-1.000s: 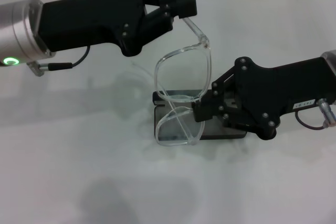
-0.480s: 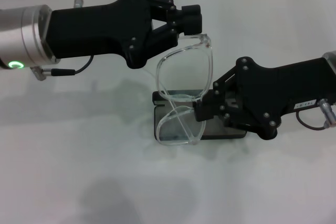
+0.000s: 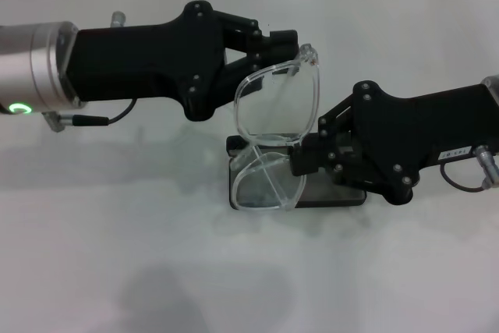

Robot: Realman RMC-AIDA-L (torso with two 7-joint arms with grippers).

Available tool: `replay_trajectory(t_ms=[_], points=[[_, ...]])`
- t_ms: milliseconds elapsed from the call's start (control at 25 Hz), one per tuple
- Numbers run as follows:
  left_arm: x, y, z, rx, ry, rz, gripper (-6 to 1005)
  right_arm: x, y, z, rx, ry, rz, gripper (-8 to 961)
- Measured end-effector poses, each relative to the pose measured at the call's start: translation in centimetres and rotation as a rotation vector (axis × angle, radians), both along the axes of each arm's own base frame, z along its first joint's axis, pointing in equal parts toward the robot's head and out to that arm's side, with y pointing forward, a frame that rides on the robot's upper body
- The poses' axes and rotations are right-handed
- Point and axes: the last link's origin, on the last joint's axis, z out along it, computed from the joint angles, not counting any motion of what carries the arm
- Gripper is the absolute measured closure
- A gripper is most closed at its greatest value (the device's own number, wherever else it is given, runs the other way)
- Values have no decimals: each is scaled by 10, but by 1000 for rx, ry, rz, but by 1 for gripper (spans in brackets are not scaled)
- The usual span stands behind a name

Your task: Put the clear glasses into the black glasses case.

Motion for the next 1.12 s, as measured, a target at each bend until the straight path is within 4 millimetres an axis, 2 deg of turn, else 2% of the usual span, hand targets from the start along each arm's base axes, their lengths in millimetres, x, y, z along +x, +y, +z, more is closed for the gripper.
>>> replay_trajectory(t_ms=[800, 1000, 1120], points=[[-8, -10, 2, -15, -13, -8, 902, 5, -4, 1, 4, 14, -11, 908], [-19, -5, 17, 84, -89, 77, 902, 7, -6, 3, 8, 37, -10, 907], [-31, -1, 34, 175, -153, 153, 902, 10, -13, 8, 25, 90, 12, 907]])
